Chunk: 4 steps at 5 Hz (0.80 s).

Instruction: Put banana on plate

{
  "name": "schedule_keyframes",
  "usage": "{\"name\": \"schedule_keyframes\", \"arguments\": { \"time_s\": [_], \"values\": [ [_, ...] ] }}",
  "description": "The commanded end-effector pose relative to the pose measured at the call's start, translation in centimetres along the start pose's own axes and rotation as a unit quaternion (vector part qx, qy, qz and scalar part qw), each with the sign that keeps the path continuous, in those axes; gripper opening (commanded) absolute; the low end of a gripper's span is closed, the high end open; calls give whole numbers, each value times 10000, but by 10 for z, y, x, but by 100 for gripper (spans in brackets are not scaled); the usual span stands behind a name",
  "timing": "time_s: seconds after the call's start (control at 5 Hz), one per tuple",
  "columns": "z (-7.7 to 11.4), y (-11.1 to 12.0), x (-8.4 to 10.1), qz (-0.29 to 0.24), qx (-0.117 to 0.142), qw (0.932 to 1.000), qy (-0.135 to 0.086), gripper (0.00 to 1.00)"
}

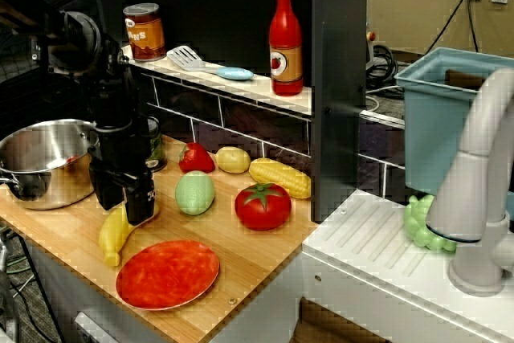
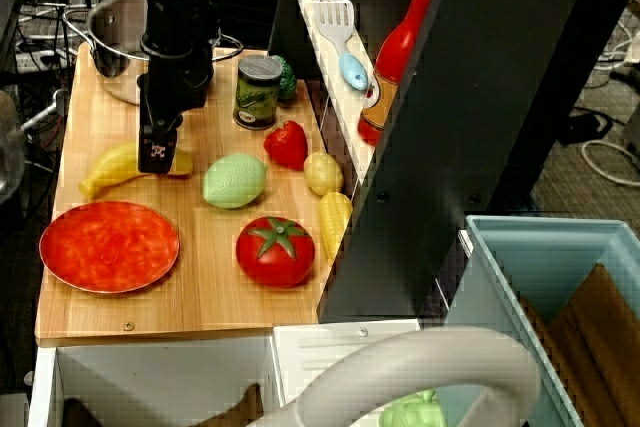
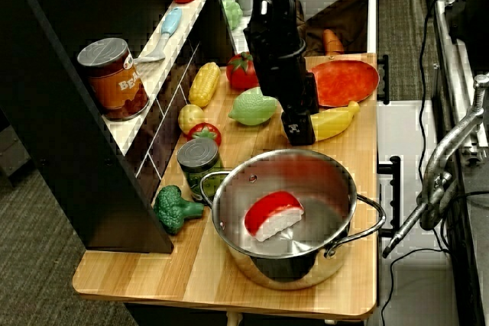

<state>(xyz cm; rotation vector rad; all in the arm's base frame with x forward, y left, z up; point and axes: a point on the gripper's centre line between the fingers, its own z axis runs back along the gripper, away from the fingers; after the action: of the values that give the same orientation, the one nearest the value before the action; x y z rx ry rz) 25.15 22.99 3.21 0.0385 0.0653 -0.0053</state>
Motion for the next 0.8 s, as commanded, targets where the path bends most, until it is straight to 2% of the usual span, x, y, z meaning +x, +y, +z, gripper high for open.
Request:
{"name": "schedule_keyframes", "arguments": {
  "time_s": [0.0, 0.2, 0.4, 0.6],
  "values": [
    [4, 4, -2, 122, 70, 9997, -201, 93],
    [3, 5, -3, 134, 93, 9997, -206, 0],
    [6, 5, -3, 153, 72, 9996, -215, 0],
    [18, 8, -2, 119, -9, 9998, -157, 0]
  ]
}}
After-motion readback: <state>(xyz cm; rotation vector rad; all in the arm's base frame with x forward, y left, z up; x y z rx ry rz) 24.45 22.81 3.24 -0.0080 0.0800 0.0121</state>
